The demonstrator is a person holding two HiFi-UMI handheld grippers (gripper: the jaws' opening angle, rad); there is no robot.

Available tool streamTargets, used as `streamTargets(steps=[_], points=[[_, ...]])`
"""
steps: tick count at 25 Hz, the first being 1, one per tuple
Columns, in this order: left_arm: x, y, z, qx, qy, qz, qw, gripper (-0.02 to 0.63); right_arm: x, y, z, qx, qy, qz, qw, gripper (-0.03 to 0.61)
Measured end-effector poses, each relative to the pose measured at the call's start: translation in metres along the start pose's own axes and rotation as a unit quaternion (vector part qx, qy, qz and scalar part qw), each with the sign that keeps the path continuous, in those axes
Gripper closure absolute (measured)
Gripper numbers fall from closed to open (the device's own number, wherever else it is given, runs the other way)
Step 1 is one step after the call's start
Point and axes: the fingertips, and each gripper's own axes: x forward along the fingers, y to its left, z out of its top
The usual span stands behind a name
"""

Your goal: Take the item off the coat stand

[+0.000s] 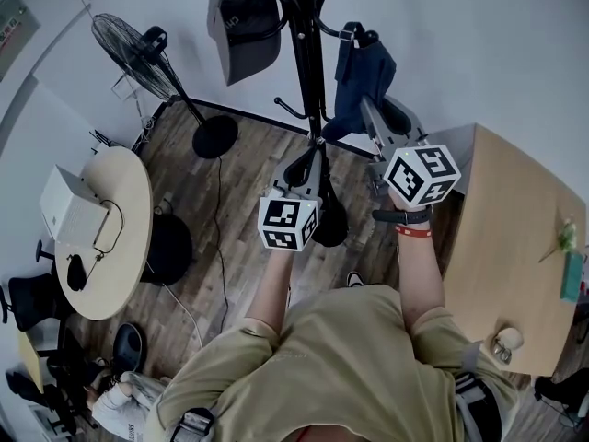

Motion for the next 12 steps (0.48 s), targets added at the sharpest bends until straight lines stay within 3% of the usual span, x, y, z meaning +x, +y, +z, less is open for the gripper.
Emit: streamTargets(steps=[7,12], points=[[-0.005,-0.006,0.004,0.000,-0.007,-0.003,1.0000,0.591,-0.019,0.006,0.039,-0.018,-0.034,-0.001,0.999,0.509],[-0.008,-0.010,0.011,0.002,-0.013,-0.006,0.9999,0.591,-0.032,0.011,0.047,-0.052,-0.029,-0.014,0.998,0.509]])
